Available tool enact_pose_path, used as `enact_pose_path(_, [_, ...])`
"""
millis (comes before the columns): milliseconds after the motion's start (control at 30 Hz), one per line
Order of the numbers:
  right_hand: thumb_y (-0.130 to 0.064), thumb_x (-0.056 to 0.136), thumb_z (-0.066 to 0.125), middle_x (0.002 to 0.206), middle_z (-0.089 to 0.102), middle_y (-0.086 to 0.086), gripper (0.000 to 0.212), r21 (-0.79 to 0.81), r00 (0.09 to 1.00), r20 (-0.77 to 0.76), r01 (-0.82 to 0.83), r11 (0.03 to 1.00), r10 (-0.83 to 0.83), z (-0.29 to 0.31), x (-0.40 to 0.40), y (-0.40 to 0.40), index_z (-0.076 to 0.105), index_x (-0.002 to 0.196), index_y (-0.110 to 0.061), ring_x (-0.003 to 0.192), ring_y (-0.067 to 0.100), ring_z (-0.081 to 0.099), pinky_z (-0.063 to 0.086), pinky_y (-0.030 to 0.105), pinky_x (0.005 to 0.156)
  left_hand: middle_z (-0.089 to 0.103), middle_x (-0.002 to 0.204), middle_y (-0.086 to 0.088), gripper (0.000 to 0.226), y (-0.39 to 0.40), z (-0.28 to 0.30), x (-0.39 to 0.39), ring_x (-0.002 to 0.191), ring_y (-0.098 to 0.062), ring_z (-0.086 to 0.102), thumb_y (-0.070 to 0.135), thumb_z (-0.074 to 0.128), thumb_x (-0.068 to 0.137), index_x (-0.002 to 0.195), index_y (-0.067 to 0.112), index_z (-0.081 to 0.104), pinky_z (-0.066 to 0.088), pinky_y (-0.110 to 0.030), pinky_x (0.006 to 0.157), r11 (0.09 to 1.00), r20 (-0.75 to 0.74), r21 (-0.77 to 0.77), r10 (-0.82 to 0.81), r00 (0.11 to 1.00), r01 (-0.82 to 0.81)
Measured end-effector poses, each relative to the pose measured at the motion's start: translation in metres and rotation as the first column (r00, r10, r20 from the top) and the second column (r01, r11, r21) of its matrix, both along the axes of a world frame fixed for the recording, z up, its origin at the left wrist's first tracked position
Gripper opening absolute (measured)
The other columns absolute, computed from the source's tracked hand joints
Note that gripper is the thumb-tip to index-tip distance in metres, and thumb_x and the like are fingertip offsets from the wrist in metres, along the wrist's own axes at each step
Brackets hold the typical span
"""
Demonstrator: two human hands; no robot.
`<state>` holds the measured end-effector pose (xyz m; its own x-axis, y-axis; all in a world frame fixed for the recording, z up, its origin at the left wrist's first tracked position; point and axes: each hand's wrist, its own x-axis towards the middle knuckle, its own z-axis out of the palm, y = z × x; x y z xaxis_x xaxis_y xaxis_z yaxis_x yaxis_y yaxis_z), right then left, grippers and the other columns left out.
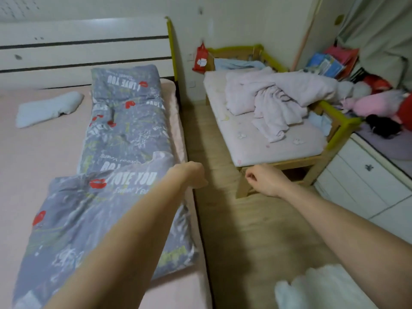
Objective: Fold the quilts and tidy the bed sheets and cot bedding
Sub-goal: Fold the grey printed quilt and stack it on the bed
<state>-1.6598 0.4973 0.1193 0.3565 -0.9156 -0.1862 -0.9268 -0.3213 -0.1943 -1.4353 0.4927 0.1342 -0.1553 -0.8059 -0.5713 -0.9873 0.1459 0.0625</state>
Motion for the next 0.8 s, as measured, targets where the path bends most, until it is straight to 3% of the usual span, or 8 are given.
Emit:
enact_pose_path(33, [-0.019,0.091,0.048,0.093,0.069,0.007,0.022,0.012,1.0,0.007,-0.002,1.0,0.002,-0.003,-0.016,-0.01,0.069,0.086,-0.014,0.085,0.028,0.061,0.049,0.033,0.067,0.062,0.1,-0.01,0.037,-0.009,-0.002,-0.015,0.104,-0.029,0.059,0.036,0.043,0.099,0.103,0.005,0.062,0.048,-0.037,0.093,1.0,0.0,0.0,-0.005,1.0,0.005])
enact_pose_path(133, [-0.018,0.091,0.048,0.096,0.069,0.006,0.023,0.093,0.999,0.011,0.039,0.995,-0.04,-0.001,-0.068,-0.051,0.071,0.091,-0.014,0.087,0.025,0.061,0.053,0.035,0.076,0.057,0.123,-0.011,0.043,-0.045,0.002,-0.059,0.112,-0.029,0.054,0.038,0.04,0.101,0.121,0.004,0.057,0.042,-0.035,0.091,1.0,-0.031,-0.02,-0.004,0.999,0.004])
enact_pose_path(300, [-0.019,0.092,0.048,0.1,0.067,0.007,0.023,0.14,1.0,-0.005,0.024,0.99,-0.023,-0.002,-0.101,-0.131,0.071,0.095,-0.015,0.09,0.025,0.06,0.051,0.035,0.083,0.06,0.122,-0.007,0.035,-0.103,0.004,-0.07,0.112,-0.024,0.057,0.038,0.048,0.098,0.119,0.014,0.062,0.045,-0.031,0.09,0.989,-0.04,-0.116,0.088,0.995,-0.092])
enact_pose_path(400, [-0.019,0.092,0.048,0.109,0.065,0.008,0.025,0.22,0.997,-0.045,-0.051,0.974,0.062,-0.011,-0.08,-0.183,0.07,0.1,-0.012,0.099,0.027,0.06,0.049,0.037,0.091,0.058,0.125,-0.005,0.038,-0.129,-0.004,-0.04,0.114,-0.022,0.055,0.039,0.043,0.1,0.123,0.013,0.059,0.044,-0.034,0.096,0.987,-0.028,-0.124,0.101,0.994,-0.104])
enact_pose_path(533, [-0.017,0.094,0.047,0.115,0.063,0.006,0.026,0.268,0.977,-0.05,-0.188,0.945,0.209,-0.014,-0.038,-0.242,0.068,0.11,-0.012,0.101,0.023,0.058,0.047,0.031,0.085,0.059,0.125,-0.006,0.035,-0.163,-0.019,0.011,0.112,-0.023,0.056,0.036,0.046,0.098,0.123,0.016,0.06,0.045,-0.035,0.095,0.96,-0.003,-0.151,0.238,0.971,-0.236])
enact_pose_path(667, [-0.015,0.093,0.046,0.116,0.064,0.007,0.028,0.23,0.93,-0.079,-0.333,0.914,0.359,-0.003,0.027,-0.339,0.068,0.11,-0.011,0.103,0.024,0.059,0.049,0.034,0.088,0.057,0.13,-0.006,0.036,-0.24,-0.016,0.073,0.117,-0.025,0.054,0.033,0.048,0.096,0.127,0.017,0.058,0.044,-0.034,0.097,0.919,0.02,-0.2,0.351,0.936,-0.34])
enact_pose_path(800, [-0.016,0.091,0.046,0.112,0.065,0.006,0.027,0.161,0.939,-0.017,-0.335,0.928,0.342,0.02,0.08,-0.438,0.068,0.106,-0.015,0.101,0.024,0.059,0.049,0.032,0.087,0.055,0.134,-0.006,0.039,-0.331,0.005,0.118,0.12,-0.026,0.053,0.035,0.047,0.097,0.13,0.017,0.055,0.042,-0.033,0.096,0.894,-0.004,-0.246,0.386,0.922,-0.375])
